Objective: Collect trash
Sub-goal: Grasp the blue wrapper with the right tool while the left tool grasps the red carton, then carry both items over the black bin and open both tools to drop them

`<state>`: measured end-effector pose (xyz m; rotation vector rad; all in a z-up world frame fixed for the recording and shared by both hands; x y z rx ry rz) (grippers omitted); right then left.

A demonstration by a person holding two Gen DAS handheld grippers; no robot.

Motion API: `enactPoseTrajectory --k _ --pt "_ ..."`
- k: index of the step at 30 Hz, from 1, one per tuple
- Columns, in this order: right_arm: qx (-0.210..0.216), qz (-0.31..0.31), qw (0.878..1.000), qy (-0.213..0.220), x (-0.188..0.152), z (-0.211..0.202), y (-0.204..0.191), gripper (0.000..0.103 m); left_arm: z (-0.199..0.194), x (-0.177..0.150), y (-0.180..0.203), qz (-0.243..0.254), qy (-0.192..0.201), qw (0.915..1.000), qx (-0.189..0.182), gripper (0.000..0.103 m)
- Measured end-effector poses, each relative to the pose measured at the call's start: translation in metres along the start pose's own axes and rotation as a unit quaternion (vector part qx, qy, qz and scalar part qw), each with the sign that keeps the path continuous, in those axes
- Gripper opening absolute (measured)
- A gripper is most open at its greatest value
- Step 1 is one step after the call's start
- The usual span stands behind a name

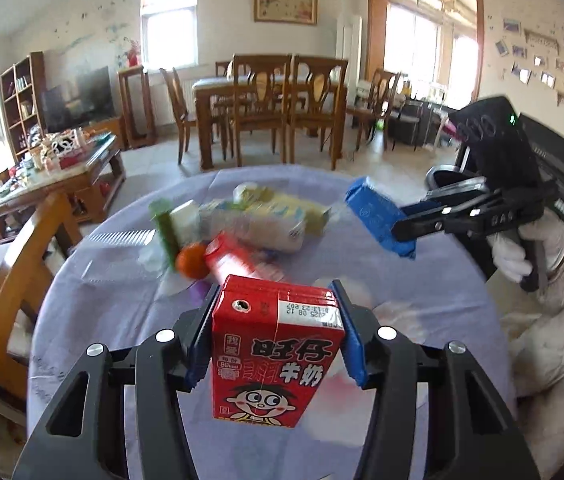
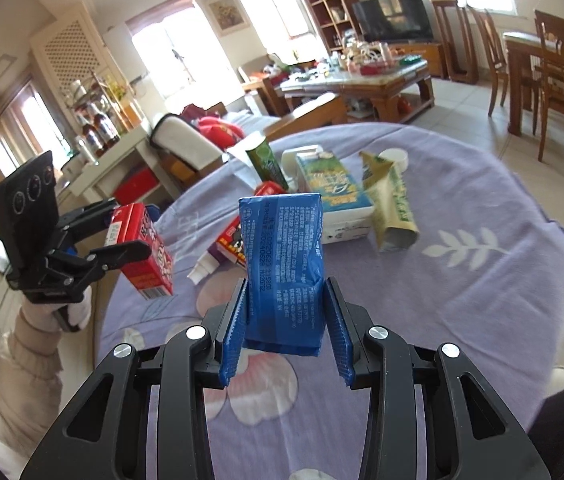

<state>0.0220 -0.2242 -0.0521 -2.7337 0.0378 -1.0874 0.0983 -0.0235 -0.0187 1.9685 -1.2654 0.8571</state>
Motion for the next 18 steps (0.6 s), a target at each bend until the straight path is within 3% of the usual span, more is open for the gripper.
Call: enactPoseTrajectory --k 7,18 --pt "-0.021 0.019 0.999 0.031 -0.012 -0.055 0.043 0.038 0.022 0.036 0.051 0.010 0.049 0.9984 -0.028 0.050" --pt "-0.070 0.067 0.993 0.063 -0.043 -0.126 0.129 0.038 0.103 0.082 0.139 0.040 0.061 0.9914 -0.109 0.050"
Point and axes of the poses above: each gripper's, at about its wrist camera, not at the fingertips, and z roughly the way its jaws point, y to its right, x to its top, the point moved 3 cm from there along z, roughly the way its jaws point, and after that the axes turned 15 degrees about -x, right-handed, at the moved point
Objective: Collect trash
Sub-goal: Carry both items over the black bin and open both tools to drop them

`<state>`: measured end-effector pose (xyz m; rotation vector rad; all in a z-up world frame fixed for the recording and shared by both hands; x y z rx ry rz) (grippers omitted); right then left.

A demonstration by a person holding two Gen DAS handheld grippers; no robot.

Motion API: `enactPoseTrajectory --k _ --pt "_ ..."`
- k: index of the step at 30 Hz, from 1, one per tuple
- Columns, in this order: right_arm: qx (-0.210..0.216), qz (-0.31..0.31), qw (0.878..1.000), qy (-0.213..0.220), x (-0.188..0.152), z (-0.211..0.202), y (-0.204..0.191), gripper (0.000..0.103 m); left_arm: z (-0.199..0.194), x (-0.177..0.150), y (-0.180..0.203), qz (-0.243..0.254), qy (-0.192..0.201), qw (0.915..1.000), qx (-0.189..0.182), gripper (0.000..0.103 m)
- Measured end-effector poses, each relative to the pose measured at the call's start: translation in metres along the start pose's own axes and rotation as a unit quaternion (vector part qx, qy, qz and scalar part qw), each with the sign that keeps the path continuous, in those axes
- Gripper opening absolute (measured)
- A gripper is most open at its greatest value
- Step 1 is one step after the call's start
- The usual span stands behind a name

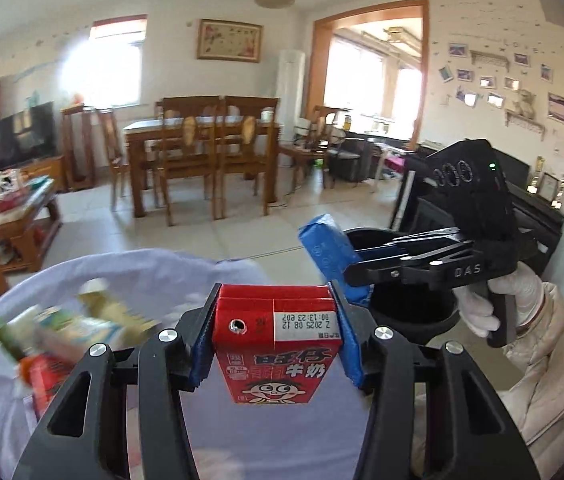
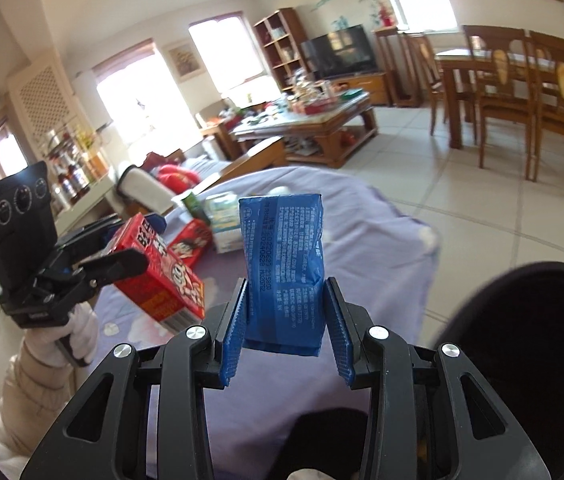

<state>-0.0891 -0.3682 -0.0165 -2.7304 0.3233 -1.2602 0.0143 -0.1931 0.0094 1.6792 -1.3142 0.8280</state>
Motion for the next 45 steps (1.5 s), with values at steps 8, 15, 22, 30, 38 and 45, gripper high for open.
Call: enactPoseTrajectory --k 8,15,22,30,38,45 --pt "-0.050 0.050 0.998 0.000 -0.026 -0.031 0.086 0.038 0.070 0.017 0.032 0.000 -0.002 0.9977 -0.068 0.050" --pt "-0.093 0.095 0.991 -0.015 -0.061 -0.052 0.159 0.038 0.132 0.027 0.059 -0.002 -0.004 0.9933 -0.116 0.050" --pt "-0.137 0.109 0.984 -0.038 -0.095 -0.062 0.203 0.038 0.187 0.018 0.080 0.002 -0.041 0.9895 -0.139 0.050" --pt "-0.174 0.088 0.979 -0.064 -0.119 -0.055 0.218 0.038 0.219 -0.002 0.084 0.003 -0.088 0.9860 -0.142 0.050" --pt "-0.185 0.081 0.977 -0.070 -0.120 -0.045 0.223 0.038 0.227 -0.007 0.089 0.003 -0.105 0.9851 -0.136 0.050" --pt "-0.188 0.086 0.975 -0.074 -0.113 -0.040 0.222 0.039 0.230 -0.009 0.089 0.000 -0.109 0.9855 -0.131 0.051"
Point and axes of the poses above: each gripper's, at about its wrist camera, not at the fingertips, and z roughly the way its jaws point, y to its right, x to its top, the point moved 3 cm from there along z, roughly the way its jaws point, and after that the axes turned 15 degrees about -x, right-handed, at the moved point
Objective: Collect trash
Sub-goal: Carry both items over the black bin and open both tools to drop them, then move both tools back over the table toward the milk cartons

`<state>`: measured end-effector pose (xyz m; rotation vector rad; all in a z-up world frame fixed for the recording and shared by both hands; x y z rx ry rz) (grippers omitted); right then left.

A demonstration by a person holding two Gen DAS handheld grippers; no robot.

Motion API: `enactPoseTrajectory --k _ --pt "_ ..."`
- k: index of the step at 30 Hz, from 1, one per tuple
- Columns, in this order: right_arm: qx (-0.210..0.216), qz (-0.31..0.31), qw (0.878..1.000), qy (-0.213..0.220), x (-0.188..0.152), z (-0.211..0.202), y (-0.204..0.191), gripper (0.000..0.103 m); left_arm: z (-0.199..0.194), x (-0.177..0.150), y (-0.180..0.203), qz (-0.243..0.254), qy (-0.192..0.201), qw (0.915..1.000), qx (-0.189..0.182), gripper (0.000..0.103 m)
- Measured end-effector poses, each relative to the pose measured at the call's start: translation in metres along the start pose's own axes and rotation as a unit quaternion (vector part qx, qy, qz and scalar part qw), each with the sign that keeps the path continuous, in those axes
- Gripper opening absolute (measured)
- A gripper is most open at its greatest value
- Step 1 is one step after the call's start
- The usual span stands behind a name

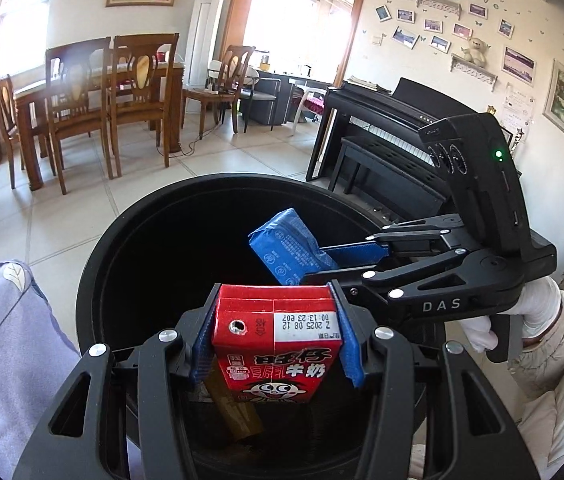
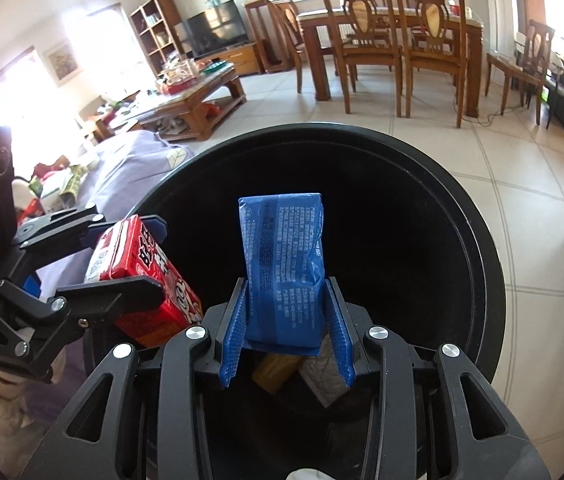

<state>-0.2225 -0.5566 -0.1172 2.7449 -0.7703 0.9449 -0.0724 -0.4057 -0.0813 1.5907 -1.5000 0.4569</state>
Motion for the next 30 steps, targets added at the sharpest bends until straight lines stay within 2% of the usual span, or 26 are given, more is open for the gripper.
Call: enactPoseTrajectory --k 4,6,7,12,14,15,17,20,23,26,30 --pt "-0.001 0.005 1.000 0.000 0.003 -0.001 0.002 0.042 -0.005 0.001 -0.002 -0.011 0.011 0.9999 0.000 0.052" --pt "0.000 0.007 1.000 0.003 0.004 -0.002 0.003 0.053 -0.006 0.001 -0.002 -0.012 0.013 0.9998 0.002 0.059" --pt "-0.001 0.008 1.000 0.005 0.005 -0.003 0.002 0.053 -0.008 0.001 -0.001 -0.010 0.016 0.9998 0.004 0.065" --pt "-0.001 0.004 1.000 0.011 0.007 -0.007 -0.004 0.053 -0.016 -0.002 0.004 0.000 0.024 0.9997 0.003 0.069" --pt "0.000 0.002 1.000 0.013 0.006 -0.009 -0.006 0.053 -0.023 -0.003 0.008 0.003 0.030 0.9995 0.010 0.079" --pt "0.001 0.002 1.000 0.014 0.007 -0.010 -0.008 0.058 -0.027 -0.004 0.009 0.003 0.033 0.9994 0.013 0.081" --pt "0.003 0.001 1.000 0.018 0.008 -0.012 -0.012 0.067 -0.037 -0.005 0.010 -0.001 0.041 0.9988 0.028 0.091" --pt "0.010 -0.003 1.000 0.021 0.011 -0.016 -0.022 0.073 -0.055 -0.010 0.008 -0.010 0.053 0.9969 0.058 0.097" --pt "0.021 -0.012 0.999 0.025 0.016 -0.021 -0.037 0.081 -0.079 -0.017 0.000 -0.033 0.065 0.9938 0.084 0.098" --pt "0.038 -0.024 0.999 0.029 0.021 -0.025 -0.058 0.084 -0.105 -0.026 -0.011 -0.063 0.077 0.9887 0.112 0.098" --pt "0.061 -0.044 0.997 0.032 0.028 -0.030 -0.092 0.087 -0.147 -0.044 -0.026 -0.097 0.099 0.9769 0.162 0.098"
Point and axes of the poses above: each gripper's, at about its wrist camera, not at the fingertips, and z roughly the way its jaws point, y to its right, x to its top, the point moved 3 cm from there along z, roughly the way its jaws point, and after that the axes turned 15 degrees about -x, right-handed, at the moved point
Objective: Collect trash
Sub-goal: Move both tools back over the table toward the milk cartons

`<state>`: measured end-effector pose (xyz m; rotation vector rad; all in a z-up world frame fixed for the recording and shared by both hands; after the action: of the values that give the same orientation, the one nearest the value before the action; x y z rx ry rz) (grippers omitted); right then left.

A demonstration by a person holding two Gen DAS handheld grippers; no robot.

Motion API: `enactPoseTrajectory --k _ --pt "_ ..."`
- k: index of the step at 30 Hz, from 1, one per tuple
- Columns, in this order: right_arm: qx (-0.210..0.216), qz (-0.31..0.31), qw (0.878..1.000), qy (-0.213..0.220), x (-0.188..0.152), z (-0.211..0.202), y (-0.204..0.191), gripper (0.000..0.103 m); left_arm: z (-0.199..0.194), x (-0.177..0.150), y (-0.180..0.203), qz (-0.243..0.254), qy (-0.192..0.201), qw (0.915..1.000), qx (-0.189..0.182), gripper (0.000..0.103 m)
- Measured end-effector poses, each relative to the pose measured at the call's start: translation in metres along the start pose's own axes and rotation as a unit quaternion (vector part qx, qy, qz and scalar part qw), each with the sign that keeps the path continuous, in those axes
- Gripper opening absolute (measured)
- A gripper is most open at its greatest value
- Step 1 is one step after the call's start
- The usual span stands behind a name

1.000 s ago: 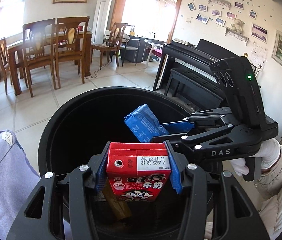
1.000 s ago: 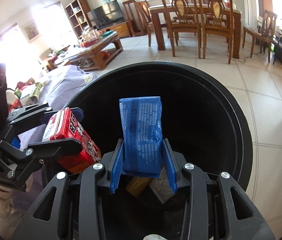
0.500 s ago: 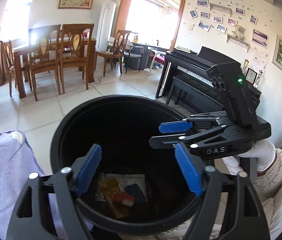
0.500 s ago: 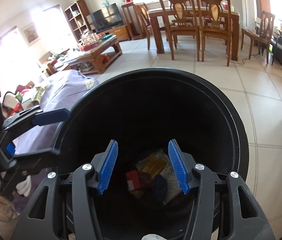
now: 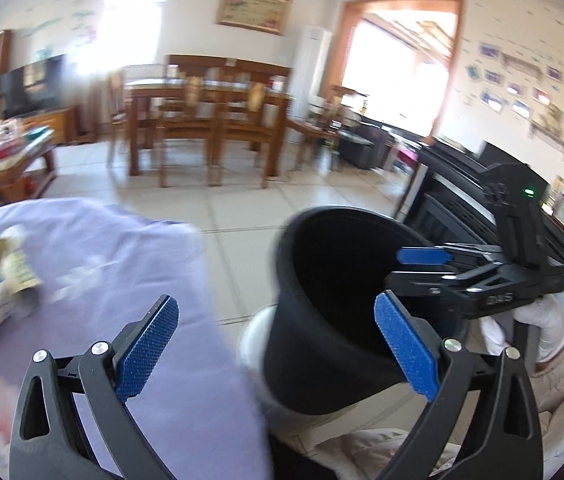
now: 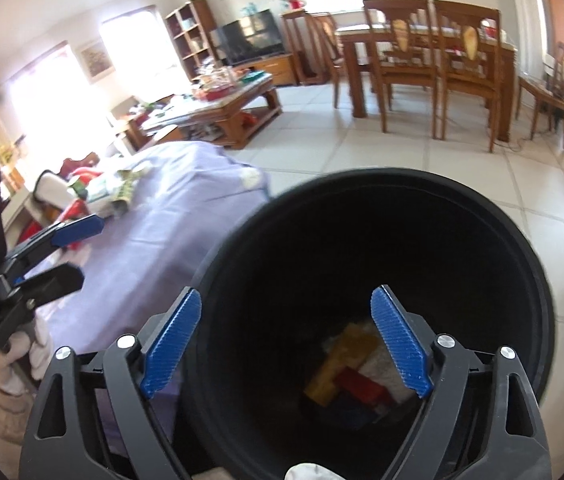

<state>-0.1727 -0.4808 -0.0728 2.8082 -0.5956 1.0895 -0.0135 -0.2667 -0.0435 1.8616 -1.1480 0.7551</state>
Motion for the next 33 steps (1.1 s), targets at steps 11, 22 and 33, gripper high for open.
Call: enactPoseTrajectory --k 11,22,33 --pt "0.064 -0.075 0.995 0.005 0.034 0.015 -0.123 0.087 -0.098 -0.024 -0.085 -0.092 0.060 0.9889 0.100 0.098" --pt "0.114 -0.124 0.986 -0.003 0.055 0.047 -0.225 0.087 -0.168 -0.067 -0.189 -0.284 0.134 0.9442 0.100 0.098" --pt "0.160 -0.149 0.976 0.012 0.103 0.091 -0.311 0.087 -0.170 -0.065 -0.220 -0.307 0.127 0.9395 0.082 0.098"
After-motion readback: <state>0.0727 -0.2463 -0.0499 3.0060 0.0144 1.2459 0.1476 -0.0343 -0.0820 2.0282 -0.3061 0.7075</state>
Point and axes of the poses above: each gripper's, at about its wrist camera, not at the fingertips, and z roughly the way its jaws point, y to its right, x to its top, the point moved 3 cm from there along z, roughly the way its jaws point, and after that the axes turned 15 degrees about -x, right-handed, at the moved point
